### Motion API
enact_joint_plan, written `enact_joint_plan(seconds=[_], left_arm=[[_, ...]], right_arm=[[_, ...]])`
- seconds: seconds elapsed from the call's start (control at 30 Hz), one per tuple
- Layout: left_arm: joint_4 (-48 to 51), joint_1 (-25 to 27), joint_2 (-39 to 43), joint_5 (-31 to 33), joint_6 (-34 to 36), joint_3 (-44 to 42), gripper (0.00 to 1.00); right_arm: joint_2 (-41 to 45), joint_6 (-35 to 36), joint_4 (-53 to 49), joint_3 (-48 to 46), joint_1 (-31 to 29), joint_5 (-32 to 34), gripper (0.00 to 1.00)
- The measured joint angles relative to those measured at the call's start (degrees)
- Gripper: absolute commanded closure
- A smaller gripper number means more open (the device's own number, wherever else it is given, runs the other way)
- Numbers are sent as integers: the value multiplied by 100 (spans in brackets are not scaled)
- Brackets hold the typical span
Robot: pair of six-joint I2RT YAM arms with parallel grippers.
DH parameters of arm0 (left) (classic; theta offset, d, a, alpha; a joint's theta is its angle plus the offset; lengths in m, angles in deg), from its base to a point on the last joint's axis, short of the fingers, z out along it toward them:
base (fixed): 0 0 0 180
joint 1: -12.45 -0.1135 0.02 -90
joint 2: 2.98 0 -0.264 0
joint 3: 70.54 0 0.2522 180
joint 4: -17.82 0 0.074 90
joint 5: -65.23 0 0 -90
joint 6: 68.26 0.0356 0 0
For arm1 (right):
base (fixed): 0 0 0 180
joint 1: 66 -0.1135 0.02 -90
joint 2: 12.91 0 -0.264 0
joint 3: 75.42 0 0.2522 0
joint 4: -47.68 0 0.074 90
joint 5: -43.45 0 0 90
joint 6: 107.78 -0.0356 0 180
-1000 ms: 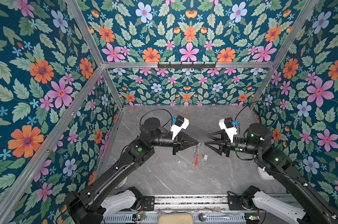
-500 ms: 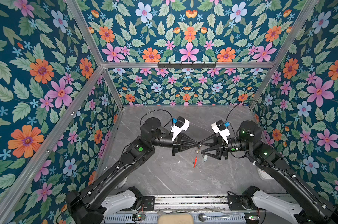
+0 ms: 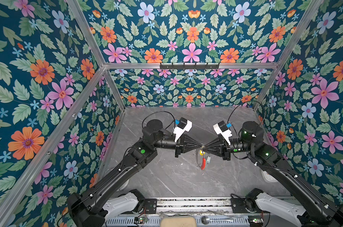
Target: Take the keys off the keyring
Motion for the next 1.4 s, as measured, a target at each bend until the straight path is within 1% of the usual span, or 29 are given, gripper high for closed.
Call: enact_joint_plan(seconds=[0.1, 0.3, 0.4, 0.6, 0.73, 0.87, 1.0, 1.13, 1.17, 1.23, 1.4], left_arm=[[0, 0, 35, 52, 2, -20, 100], [-44, 2, 186, 315, 20, -170, 100], [-245, 7, 341, 511, 0, -380, 100], [-1172, 7, 632, 850, -328, -1014, 100], [-2055, 11, 678, 988, -658, -1436, 100], [-2778, 9, 673, 1051, -920, -1714, 100], [-3193, -2, 629, 1062, -1073, -1816, 100], [-3386, -11, 579, 1102, -1172, -1849, 100], [-3432, -11, 566, 1106, -1180, -1853, 100], [-3526, -13, 531, 1110, -1189, -1853, 100], [-3980, 9, 507, 990, -1198, -1797, 100]], right_arm=[[4, 0, -9, 13, 0, 26, 100], [11, 0, -81, 11, 0, 116, 100], [0, -13, -37, -52, -7, 114, 100], [-92, -131, 133, -173, -199, 140, 100], [-208, -133, 234, -184, -437, 341, 100], [-249, -192, 479, -249, -535, 509, 100], [-258, -260, 752, -343, -586, 654, 100], [-227, -387, 962, -422, -608, 876, 100], [-203, -404, 979, -426, -610, 922, 96], [-131, -422, 929, -400, -612, 1054, 83], [42, -420, 444, -247, -608, 1311, 55]])
